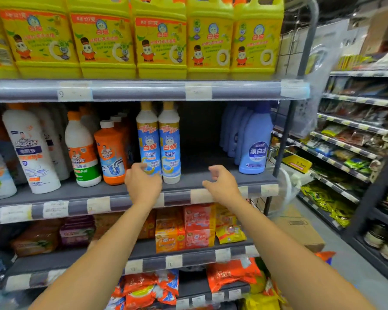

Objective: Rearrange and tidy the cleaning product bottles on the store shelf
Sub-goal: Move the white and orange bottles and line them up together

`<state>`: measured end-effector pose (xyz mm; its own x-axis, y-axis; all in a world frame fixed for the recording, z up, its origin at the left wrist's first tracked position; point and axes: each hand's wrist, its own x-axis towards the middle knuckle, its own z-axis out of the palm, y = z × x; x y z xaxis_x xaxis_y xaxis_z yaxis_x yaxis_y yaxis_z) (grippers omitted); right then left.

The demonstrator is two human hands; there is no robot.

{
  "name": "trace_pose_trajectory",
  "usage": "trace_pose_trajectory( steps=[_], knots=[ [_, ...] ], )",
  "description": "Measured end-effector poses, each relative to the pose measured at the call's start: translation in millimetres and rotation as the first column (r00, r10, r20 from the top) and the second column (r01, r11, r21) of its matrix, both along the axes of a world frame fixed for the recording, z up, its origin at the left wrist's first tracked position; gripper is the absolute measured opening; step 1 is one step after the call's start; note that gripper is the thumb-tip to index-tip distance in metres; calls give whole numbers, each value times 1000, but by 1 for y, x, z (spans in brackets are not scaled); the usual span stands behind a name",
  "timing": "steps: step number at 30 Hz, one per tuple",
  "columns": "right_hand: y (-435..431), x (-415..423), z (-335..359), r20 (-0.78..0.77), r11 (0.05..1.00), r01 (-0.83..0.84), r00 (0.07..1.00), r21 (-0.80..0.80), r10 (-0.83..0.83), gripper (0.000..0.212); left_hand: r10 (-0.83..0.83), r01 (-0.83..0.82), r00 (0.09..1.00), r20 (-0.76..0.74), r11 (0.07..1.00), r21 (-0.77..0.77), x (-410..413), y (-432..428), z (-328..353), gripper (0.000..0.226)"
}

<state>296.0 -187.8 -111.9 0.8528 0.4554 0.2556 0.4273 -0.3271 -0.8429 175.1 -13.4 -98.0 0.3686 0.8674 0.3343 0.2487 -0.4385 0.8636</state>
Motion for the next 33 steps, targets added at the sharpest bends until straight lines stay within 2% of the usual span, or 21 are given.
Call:
trace_pose_trajectory(
  steps=[2, 5, 7, 9, 12, 17, 21, 25, 28, 31, 33],
  knots=[
    [-36, 7, -2, 2, 999, 47, 999, 1, -47, 48, 60, -58, 998, -22, 996, 70, -1, -22, -2, 44],
    [-80, 19, -3, -21, 995, 94, 995, 11, -94, 46, 19, -11, 999, -45, 984, 177, 0, -57, -5, 37],
    [-100, 27, -2, -39, 994, 107, 994, 35, -105, 47, -75, 86, 996, -56, 970, 229, 6, -78, -3, 32],
    [-114, 35, 1, -44, 991, 126, 991, 49, -124, 47, -235, 251, 968, -92, 940, 233, 17, -96, 2, 28],
    [-129, 49, 7, -33, 987, 154, 988, 53, -152, 47, -411, 434, 899, -152, 883, 178, 40, -118, 13, 29],
    [-140, 78, 16, -15, 984, 168, 986, 65, -167, 44, -532, 550, 829, -175, 831, 79, 82, -140, 21, 36],
    [-139, 102, 19, 22, 988, 149, 988, 47, -150, 46, -569, 593, 789, -233, 804, 47, 120, -143, 21, 64],
    [-129, 131, 25, 42, 996, 85, 995, 17, -86, 63, -611, 618, 760, -222, 785, -47, 159, -142, 24, 89],
    [-116, 151, 33, -70, 997, 26, 997, 71, -21, 72, -659, 645, 739, -139, 752, -136, 182, -144, 25, 89],
    [-103, 173, 34, -199, 980, -41, 977, 197, 81, 67, -688, 671, 723, -57, 720, -177, 204, -148, 21, 81],
    [-99, 183, 31, -233, 966, -93, 961, 240, 150, 73, -701, 684, 713, -10, 700, -206, 214, -151, 19, 90]
  ],
)
